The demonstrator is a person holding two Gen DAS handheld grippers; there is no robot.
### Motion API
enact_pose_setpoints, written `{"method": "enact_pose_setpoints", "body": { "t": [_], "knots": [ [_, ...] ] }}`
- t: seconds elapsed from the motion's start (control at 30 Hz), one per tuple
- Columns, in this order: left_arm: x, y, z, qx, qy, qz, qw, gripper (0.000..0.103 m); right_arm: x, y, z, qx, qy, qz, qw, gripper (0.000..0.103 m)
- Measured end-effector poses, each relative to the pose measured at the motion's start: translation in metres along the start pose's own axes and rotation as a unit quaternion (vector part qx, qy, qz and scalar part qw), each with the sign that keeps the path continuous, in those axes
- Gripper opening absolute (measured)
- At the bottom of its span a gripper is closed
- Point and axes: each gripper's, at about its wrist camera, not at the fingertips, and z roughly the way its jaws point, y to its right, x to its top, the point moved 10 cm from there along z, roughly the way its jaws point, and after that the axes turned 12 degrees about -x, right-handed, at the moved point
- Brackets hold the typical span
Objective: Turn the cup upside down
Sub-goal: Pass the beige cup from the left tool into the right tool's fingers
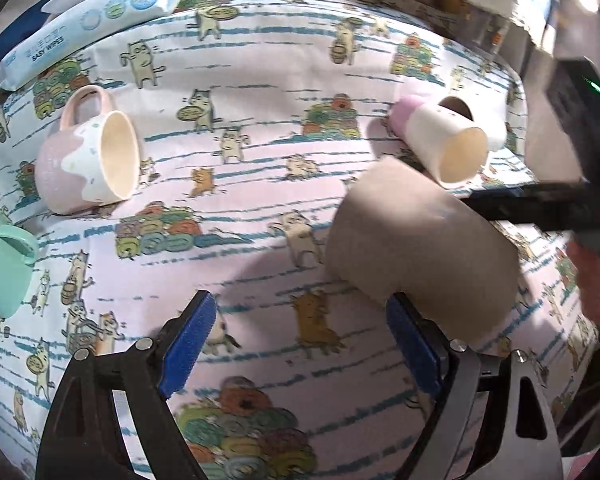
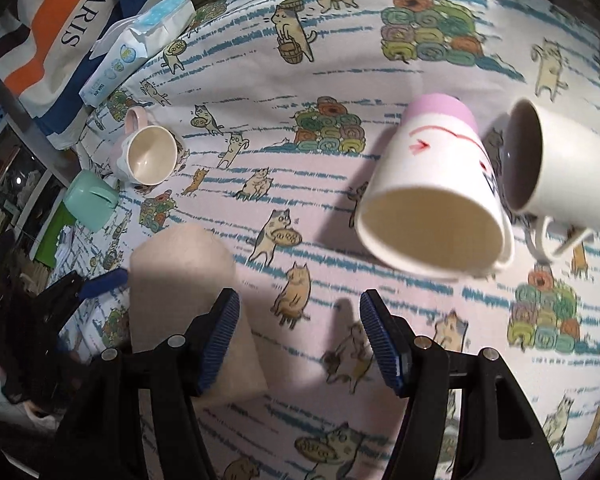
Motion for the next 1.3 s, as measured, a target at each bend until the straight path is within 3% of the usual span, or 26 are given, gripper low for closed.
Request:
{"method": "enact_pose_setpoints", "body": {
  "t": [0.3,0.43,0.5,0.6,0.73,0.77,0.9,1.2,1.3],
  "knots": [
    [0.019,-0.028,-0.023,0.006,0.056,-0.030,0.9980,0.086,-0.033,-0.015,-0.016,-0.013,0.005,0.003,1.000,0.065],
    [0.021,-0.034,-0.046,0.017,0.100,-0.023,0.9946,0.086,-0.029,-0.008,-0.041,-0.076,0.075,0.029,0.994,0.067],
    [0.022,-0.035,-0.057,0.025,0.122,-0.016,0.9921,0.087,-0.029,-0.011,-0.058,-0.089,0.114,0.052,0.988,0.073],
    [0.025,-0.037,-0.074,0.036,0.155,-0.008,0.9873,0.102,-0.028,-0.019,-0.076,-0.091,0.155,0.073,0.981,0.086],
    [0.029,-0.036,-0.095,0.037,0.197,0.004,0.9798,0.103,-0.029,-0.034,-0.092,-0.110,0.187,0.082,0.973,0.094],
    [0.030,-0.036,-0.098,0.039,0.201,0.006,0.9789,0.103,-0.029,-0.039,-0.092,-0.116,0.188,0.078,0.972,0.103],
    [0.027,-0.039,-0.103,0.033,0.201,-0.002,0.9790,0.103,-0.033,-0.058,-0.088,-0.119,0.188,0.060,0.973,0.103],
    [0.016,-0.049,-0.108,0.043,0.207,-0.009,0.9774,0.103,-0.044,-0.075,-0.045,-0.137,0.126,0.047,0.981,0.103],
    [0.014,-0.050,-0.108,0.046,0.207,-0.009,0.9773,0.103,-0.047,-0.077,-0.037,-0.133,0.119,0.053,0.983,0.097]
  ]
}}
